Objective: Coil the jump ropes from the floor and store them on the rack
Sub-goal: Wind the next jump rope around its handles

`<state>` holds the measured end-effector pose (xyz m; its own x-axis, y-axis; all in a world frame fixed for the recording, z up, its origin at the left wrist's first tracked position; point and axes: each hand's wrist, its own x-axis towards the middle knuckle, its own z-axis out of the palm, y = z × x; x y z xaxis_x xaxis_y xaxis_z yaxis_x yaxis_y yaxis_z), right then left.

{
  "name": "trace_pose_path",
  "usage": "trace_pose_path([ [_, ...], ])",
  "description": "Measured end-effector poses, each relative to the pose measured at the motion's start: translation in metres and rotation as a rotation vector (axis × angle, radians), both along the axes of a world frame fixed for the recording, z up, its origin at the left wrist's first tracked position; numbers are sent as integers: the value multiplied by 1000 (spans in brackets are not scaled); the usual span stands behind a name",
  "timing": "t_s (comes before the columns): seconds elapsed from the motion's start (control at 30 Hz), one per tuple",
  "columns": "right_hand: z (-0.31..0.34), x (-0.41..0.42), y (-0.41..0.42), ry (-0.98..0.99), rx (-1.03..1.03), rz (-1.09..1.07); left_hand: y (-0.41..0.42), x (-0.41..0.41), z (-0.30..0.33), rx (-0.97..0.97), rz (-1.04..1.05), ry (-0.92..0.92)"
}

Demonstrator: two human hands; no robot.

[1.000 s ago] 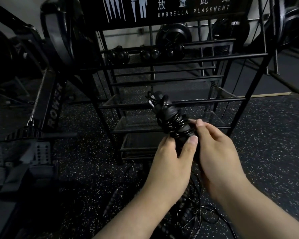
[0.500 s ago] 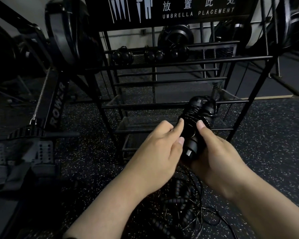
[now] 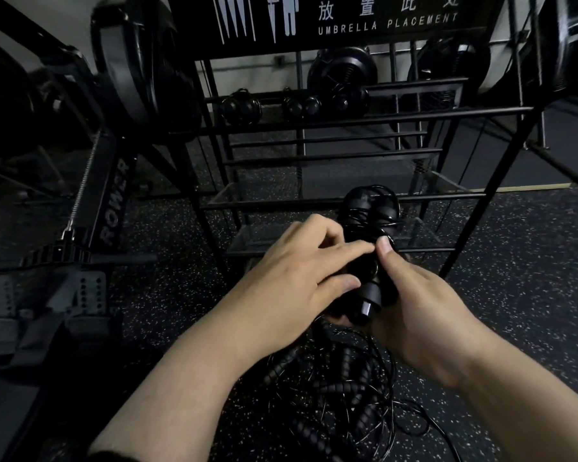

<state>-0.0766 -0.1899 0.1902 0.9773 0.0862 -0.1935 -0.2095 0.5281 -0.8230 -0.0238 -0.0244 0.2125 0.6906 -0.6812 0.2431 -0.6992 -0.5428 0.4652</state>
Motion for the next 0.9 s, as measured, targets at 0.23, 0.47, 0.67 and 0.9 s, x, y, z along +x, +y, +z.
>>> trace_pose_path([
  [0.23, 2, -2, 0, 21, 78, -4, -2, -2, 2, -48, -29, -22],
  [0.47, 2, -1, 3, 39, 114, -4, 1, 3, -2, -169, 22, 46],
  [0.67, 1, 3, -2, 6, 102, -3, 0, 1, 1, -239, 95, 87],
  [0.9, 2, 0, -3, -20, 108, -20, -5, 0, 0, -227, 103, 104],
])
